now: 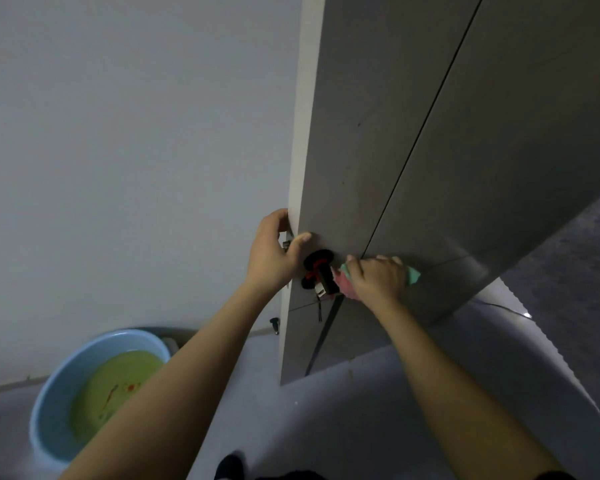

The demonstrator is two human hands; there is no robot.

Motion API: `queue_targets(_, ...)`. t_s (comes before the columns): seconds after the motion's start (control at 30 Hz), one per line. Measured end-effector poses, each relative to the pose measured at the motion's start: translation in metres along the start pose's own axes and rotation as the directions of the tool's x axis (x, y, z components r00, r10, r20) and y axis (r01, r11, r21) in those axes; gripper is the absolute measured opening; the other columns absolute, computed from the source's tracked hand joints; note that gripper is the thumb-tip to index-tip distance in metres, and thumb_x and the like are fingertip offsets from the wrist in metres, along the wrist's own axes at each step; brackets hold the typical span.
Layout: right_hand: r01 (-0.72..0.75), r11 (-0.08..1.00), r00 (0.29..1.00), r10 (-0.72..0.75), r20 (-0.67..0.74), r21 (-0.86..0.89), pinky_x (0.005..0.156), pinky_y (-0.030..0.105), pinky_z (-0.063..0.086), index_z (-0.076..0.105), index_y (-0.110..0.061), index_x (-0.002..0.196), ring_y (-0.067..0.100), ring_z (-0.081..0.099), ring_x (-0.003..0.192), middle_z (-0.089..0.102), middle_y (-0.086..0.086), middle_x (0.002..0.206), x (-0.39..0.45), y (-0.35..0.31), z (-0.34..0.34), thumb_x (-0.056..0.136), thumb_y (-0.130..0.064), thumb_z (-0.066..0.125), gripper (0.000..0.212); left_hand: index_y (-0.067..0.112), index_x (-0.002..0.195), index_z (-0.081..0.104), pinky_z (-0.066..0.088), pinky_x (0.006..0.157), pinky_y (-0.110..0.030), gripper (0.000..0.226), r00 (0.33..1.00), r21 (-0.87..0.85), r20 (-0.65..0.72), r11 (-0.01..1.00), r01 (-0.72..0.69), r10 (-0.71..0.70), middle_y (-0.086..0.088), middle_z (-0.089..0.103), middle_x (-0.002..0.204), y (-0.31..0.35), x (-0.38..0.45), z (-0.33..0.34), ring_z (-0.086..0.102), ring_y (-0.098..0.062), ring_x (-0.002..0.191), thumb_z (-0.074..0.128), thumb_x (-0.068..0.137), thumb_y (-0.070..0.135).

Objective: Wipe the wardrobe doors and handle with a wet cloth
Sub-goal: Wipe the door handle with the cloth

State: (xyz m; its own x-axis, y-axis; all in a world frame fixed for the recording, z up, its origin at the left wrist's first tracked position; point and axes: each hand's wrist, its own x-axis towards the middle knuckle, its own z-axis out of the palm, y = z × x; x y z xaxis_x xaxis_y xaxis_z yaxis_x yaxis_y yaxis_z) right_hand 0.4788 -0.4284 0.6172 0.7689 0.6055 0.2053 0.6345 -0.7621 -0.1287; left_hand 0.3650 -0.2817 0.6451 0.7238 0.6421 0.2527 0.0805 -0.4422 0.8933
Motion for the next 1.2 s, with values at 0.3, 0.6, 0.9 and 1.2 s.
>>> queue_targets(0.3,0.220,0.975,0.968,-0.218,0.128,-0.007,0.071,0.029,0.025,0.072,-0.011,0.076,0.026,0.059,0.072,0.070,0.010,0.075,-0.006,-0.020,-0.012,0.093,-0.062,0.022,0.074,0.015,0.122,0.053,0.044,0.095,-0.027,0.044,0.999,-0.014,-0.031,1.000,-0.022,0.022,0.001,0.056,0.118,0.001,-0.003,0.001,0.055,-0.014,0.109,0.062,0.083,0.035)
queue_targets(0.6,0.145,0.989,0.989,-0.144,0.009,-0.033,0.070,0.031,0.041,0.072,-0.004,0.065,0.030,0.064,0.064,0.068,0.018,0.065,0.000,0.006,-0.010,0.083,-0.055,0.015,0.079,0.012,0.123,0.052,0.039,0.094,-0.024,0.040,1.000,0.003,-0.021,1.000,0.016,-0.016,0.003,0.051,0.117,0.004,-0.005,0.005,0.051,-0.016,0.111,0.063,0.088,0.028)
queue_targets(0.9,0.052,0.993,0.956,-0.018,-0.294,0.108,0.060,0.029,0.043,0.061,-0.008,0.043,0.023,0.053,0.045,0.056,0.007,0.043,-0.012,0.000,0.018,0.085,-0.035,0.039,0.055,0.015,0.124,0.052,0.038,0.093,-0.024,0.036,0.999,0.051,-0.026,0.998,-0.042,0.043,0.007,0.050,0.114,0.000,-0.010,0.003,0.051,-0.014,0.109,0.061,0.091,0.024)
queue_targets(1.2,-0.378,0.308,0.739,0.668,0.085,0.873,0.061,0.026,0.036,0.054,-0.006,0.090,0.023,0.057,0.075,0.059,0.012,0.082,-0.015,-0.002,0.019,0.095,-0.021,0.056,0.015,0.013,0.122,0.050,0.043,0.096,-0.031,0.043,1.000,0.004,-0.009,1.000,0.016,-0.016,0.002,0.050,0.118,0.000,-0.012,0.012,0.051,-0.019,0.111,0.053,0.088,0.038)
